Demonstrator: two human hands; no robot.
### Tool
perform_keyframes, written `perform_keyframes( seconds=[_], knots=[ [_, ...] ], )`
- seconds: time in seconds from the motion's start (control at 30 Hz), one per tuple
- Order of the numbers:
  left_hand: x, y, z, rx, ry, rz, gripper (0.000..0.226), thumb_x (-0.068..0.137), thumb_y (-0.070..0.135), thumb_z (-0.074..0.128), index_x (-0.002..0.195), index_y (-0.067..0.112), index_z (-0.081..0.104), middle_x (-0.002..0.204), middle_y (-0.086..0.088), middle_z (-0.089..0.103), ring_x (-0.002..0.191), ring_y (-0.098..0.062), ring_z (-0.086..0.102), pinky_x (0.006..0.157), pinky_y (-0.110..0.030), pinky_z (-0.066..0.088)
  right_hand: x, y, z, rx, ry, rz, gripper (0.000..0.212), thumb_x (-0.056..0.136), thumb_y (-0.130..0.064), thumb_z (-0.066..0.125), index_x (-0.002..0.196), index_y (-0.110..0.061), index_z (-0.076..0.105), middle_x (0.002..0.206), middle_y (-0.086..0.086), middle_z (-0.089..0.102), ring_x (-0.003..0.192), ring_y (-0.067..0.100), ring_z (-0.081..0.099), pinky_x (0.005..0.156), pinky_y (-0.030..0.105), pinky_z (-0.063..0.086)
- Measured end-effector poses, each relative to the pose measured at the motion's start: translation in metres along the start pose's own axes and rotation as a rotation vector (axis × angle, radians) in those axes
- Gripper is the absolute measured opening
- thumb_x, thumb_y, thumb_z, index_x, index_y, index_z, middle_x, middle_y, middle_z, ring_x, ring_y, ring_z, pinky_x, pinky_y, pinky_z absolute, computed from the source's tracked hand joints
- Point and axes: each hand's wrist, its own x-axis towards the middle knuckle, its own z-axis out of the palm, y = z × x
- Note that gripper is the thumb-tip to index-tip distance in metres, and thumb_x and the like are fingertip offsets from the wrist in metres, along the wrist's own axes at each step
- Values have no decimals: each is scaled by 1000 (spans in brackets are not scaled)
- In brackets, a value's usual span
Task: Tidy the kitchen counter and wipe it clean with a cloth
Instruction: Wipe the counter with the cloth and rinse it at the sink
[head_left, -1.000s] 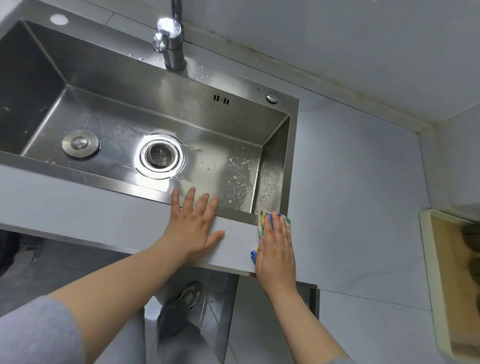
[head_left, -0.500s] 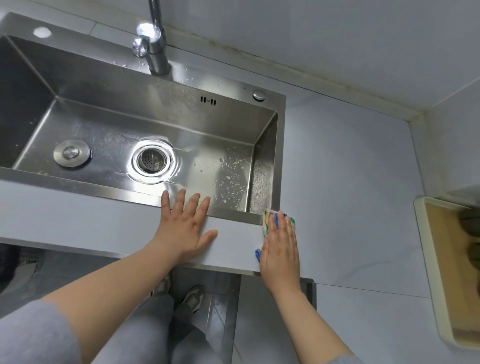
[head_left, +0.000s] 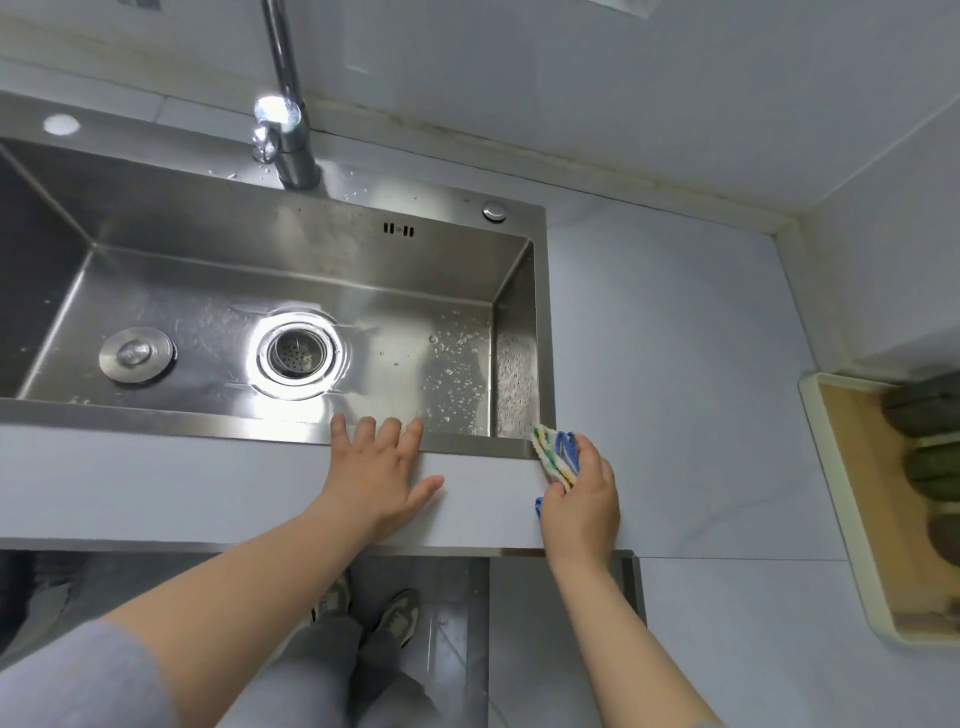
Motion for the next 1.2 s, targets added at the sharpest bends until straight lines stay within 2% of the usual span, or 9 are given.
perform_keyframes(
  seconds=[0.07,0.17,0.3,0.47,0.67,0.83,1.03,1.13,1.2],
  knots=[
    [1,-3,-7,-41,-44,17,100,68,72,-11,151,22,12,142,-1,36,132,-28,30,113,-59,7,7,-9,-8,81,18,74,53,79,7,50,128,-12,55,120,7,60,105,27,58,89,31,46],
    [3,-8,-19,-156,-93,39,79,91,66,18,152,18,6,149,-2,31,138,-27,27,115,-57,7,20,-28,-19,185,40,117,44,77,5,52,116,-13,59,108,4,65,94,25,62,83,35,52],
    [11,-20,-35,-215,-31,42,72,97,54,28,153,15,5,151,-2,30,138,-24,28,116,-54,11,38,-58,-24,318,2,175,32,80,-1,62,109,-14,63,99,0,65,86,14,60,64,15,43],
    [30,-32,-60,-204,36,-10,70,97,51,33,152,13,11,150,-3,32,137,-24,31,114,-49,20,68,-93,-15,392,-89,169,24,79,-6,66,102,-13,67,95,1,69,87,15,64,72,26,49],
    [76,-39,-87,-252,155,-98,69,96,45,40,150,12,14,149,-4,33,135,-25,34,112,-45,27,131,-135,-9,415,-210,56,18,78,-9,67,94,-18,64,91,-2,67,86,16,65,76,37,56],
    [108,-43,-99,-331,219,-195,68,96,42,40,150,11,15,154,-5,25,139,-23,27,114,-41,24,184,-175,4,383,-302,-72,16,79,-10,67,94,-18,65,90,-2,67,81,12,63,65,22,47],
    [147,-71,-105,-405,259,-323,72,95,35,41,152,9,5,161,-8,5,147,-26,8,117,-43,16,220,-238,52,326,-368,-199,18,78,-12,66,96,-14,68,88,-2,68,81,14,63,67,24,46],
    [165,-93,-104,-421,270,-410,75,92,31,51,151,4,14,158,-13,16,145,-32,17,115,-48,20,230,-277,85,326,-393,-244,13,80,-10,65,91,-17,63,81,-7,62,73,8,57,57,11,40],
    [175,-108,-98,-431,307,-428,80,79,26,68,145,-1,31,152,-17,31,138,-39,32,106,-55,33,233,-300,109,334,-413,-262,14,81,-8,63,90,-19,62,75,-11,58,65,2,54,52,6,37]
  ],
)
